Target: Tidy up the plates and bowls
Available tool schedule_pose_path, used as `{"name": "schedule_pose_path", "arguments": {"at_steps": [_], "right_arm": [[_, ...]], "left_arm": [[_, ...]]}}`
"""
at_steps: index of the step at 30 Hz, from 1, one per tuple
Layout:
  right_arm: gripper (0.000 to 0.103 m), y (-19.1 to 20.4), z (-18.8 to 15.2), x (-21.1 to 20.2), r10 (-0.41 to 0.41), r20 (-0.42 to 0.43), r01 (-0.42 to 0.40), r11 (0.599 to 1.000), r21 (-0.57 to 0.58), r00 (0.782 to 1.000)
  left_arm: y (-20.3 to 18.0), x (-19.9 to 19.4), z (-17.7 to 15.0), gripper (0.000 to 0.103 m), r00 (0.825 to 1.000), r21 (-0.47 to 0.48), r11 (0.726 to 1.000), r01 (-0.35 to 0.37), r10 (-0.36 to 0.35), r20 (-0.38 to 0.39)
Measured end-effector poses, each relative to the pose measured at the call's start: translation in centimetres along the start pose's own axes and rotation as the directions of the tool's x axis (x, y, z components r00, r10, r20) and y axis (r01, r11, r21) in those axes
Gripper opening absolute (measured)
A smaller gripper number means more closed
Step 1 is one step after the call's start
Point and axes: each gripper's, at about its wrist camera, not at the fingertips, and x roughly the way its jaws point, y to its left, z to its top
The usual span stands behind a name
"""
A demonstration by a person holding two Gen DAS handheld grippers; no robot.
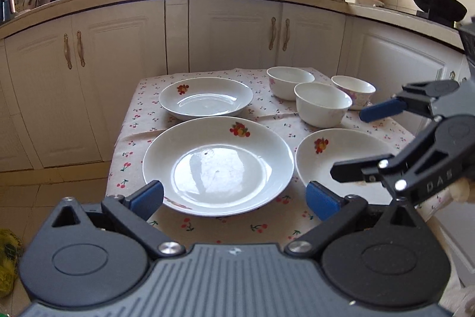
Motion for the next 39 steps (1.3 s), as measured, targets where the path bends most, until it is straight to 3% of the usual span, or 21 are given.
{"name": "schedule_pose_path", "arguments": {"at_steps": [9,15,29,39], "right_arm": [[0.103,-1.4,-4.5,-5.0,-0.097,0.023,0.095,0.994,0.048,0.995],[0.103,-2.8,-8.1,-6.2,-0.094,-0.009,0.094,0.988,0.120,0.996],[0.103,-3.7,-11.8,-3.1,-0.030,-0.086,0.044,0.986,0.163,0.996],[0.103,-3.3,-11.9,-1.6,-0.018,-0.065,0.027,0.990,0.140,0.998]], "left_arm": [[-2.8,0.4,0.1,0.102,0.999,0.022,0.999,0.049,-0.048,-0.015],[-3.6,1.4,0.2,0.102,0.996,0.004,0.997,0.078,-0.078,-0.044],[-5.0,4.3,1.5,0.102,0.985,0.066,0.990,0.128,-0.119,-0.127],[-6.7,7.5,4.2,0.102,0.959,0.161,0.957,0.241,-0.210,-0.192]]}}
